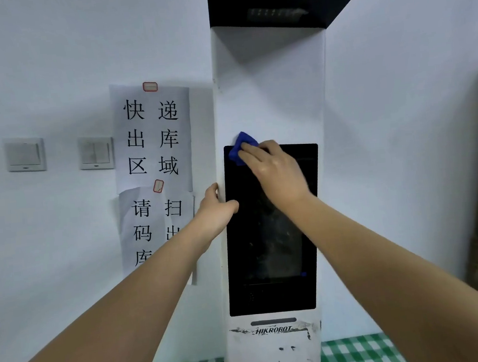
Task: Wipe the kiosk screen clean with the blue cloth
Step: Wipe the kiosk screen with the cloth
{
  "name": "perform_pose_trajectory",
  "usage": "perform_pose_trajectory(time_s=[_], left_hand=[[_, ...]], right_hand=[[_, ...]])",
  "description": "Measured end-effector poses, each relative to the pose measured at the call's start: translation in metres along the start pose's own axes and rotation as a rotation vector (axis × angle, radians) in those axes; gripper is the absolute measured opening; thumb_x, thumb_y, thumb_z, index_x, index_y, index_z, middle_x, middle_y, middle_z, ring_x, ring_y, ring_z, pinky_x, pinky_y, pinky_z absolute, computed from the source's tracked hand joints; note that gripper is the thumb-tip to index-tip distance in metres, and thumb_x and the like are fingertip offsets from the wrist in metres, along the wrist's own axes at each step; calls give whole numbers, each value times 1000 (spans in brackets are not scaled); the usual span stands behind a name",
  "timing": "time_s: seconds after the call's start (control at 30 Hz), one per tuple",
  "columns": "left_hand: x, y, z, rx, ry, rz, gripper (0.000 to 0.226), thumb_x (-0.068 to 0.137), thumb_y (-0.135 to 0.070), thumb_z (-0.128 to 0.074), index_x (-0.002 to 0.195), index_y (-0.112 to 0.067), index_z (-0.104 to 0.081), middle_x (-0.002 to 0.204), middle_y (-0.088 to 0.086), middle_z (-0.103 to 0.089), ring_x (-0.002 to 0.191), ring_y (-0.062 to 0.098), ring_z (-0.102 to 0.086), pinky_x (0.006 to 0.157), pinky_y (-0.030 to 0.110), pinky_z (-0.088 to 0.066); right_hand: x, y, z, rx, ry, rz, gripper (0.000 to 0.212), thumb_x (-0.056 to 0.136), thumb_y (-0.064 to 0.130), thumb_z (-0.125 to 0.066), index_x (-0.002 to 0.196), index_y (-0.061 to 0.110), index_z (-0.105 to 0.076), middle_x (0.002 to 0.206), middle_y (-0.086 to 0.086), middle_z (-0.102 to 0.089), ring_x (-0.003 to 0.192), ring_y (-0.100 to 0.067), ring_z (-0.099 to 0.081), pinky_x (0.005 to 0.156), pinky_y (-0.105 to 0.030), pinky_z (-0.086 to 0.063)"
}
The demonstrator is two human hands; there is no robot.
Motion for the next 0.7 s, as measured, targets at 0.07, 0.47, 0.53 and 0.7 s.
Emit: perform_pose_trajectory(time_s=[0.07,0.47,0.53,0.7], left_hand=[[-3,-2,-2,3,1,-1,77,87,-11,-48,153,-24,-10,148,2,-37,117,19,-48,95,30,-42],[-8,-4,0,73,35,18,80,89,-6,-48,154,-21,-4,155,2,-26,133,23,-39,104,34,-38],[-8,-5,0,75,35,12,79,89,-6,-47,154,-20,-4,154,3,-28,125,21,-44,97,31,-41],[-6,-5,0,53,47,6,76,88,-6,-47,153,-22,-11,148,3,-37,112,18,-46,92,30,-41]], right_hand=[[1,16,-7,31,13,-2,48,54,-13,-77,100,-2,-71,106,-14,-70,81,-34,-64,51,-32,-52],[4,21,-5,40,28,-55,52,51,-12,-80,100,0,-72,104,-12,-71,79,-32,-64,49,-30,-50],[7,32,-8,69,57,34,47,55,-12,-78,100,-2,-71,104,-15,-70,79,-34,-64,52,-34,-54],[-6,4,1,23,21,248,33,71,-7,-57,100,-1,-71,105,-12,-70,78,-33,-63,55,-36,-54]])
Point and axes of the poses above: each hand's wrist, its own x-axis towards the middle knuckle, its own z-axis out of the back of the hand, y = z × x, the point moved 3 cm from there along x, towards the middle knuckle
